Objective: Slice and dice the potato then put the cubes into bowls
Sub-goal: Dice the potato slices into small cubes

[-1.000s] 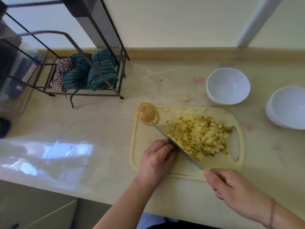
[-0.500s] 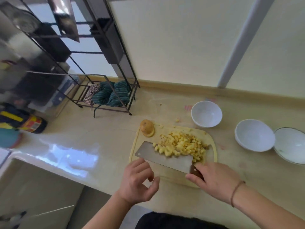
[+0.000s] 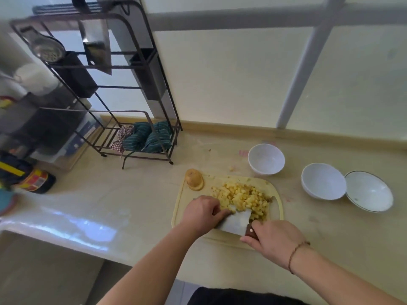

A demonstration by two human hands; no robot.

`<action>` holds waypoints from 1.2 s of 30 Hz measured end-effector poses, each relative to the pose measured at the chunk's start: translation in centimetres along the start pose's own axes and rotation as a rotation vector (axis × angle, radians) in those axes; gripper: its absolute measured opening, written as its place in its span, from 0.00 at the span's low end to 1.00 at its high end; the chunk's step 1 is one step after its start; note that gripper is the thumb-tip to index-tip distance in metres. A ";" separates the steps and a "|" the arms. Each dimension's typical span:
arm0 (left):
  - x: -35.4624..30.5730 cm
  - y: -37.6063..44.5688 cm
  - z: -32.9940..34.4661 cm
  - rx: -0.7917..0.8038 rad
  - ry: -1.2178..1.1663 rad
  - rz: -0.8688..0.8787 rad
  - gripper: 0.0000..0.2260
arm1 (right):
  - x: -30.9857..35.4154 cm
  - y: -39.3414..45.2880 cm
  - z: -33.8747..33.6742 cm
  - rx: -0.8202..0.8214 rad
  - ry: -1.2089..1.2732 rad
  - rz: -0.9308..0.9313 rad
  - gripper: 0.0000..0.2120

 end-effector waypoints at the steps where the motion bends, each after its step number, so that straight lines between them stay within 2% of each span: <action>1: -0.1 0.3 0.1 0.002 -0.013 -0.009 0.20 | 0.1 0.0 0.0 -0.003 -0.008 0.001 0.28; 6: -0.2 1.6 -0.1 -0.035 -0.086 -0.054 0.17 | 1.2 -0.4 -0.3 -0.033 -0.023 -0.019 0.29; 9: -0.4 1.4 0.0 -0.063 -0.117 0.018 0.16 | 1.7 -0.4 -0.6 -0.029 -0.039 -0.007 0.29; 13: -1.4 1.0 0.0 -0.079 -0.041 0.161 0.24 | 1.8 -0.2 -0.9 -0.032 -0.060 -0.007 0.29; 20: -1.7 2.8 0.2 -0.049 -0.018 0.068 0.24 | 1.7 -0.2 -0.7 -0.009 -0.118 -0.017 0.29; 22: -1.5 3.1 0.3 -0.056 -0.097 0.098 0.22 | 1.7 -0.4 -0.8 -0.007 -0.119 -0.022 0.29; 24: -1.3 3.2 0.0 -0.077 -0.145 0.200 0.17 | 1.6 -0.6 -0.8 -0.001 -0.106 -0.024 0.29; 26: -0.1 3.6 -1.2 -0.148 -0.153 0.258 0.12 | 1.3 -1.0 -0.8 -0.004 -0.059 -0.022 0.29; 29: 3.4 4.2 -4.8 -0.276 -0.141 0.156 0.04 | 0.5 -2.1 -0.5 -0.006 0.086 0.006 0.31; 31: 5.6 4.4 -6.4 -0.223 -0.024 0.047 0.10 | -0.1 -3.1 -0.4 -0.016 0.154 0.045 0.34; 34: 7.1 4.7 -6.5 0.011 0.167 -0.053 0.26 | -0.9 -3.9 0.6 -0.024 0.199 0.128 0.38; 36: 7.3 5.0 -6.1 0.075 0.189 -0.069 0.30 | -1.0 -4.2 1.1 0.002 0.214 0.157 0.41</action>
Point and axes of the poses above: each hand's wrist, its own y-axis towards the middle knuckle, its own z-axis out of the palm, x = y × z, the point moved 4 cm from there along y, towards the middle knuckle
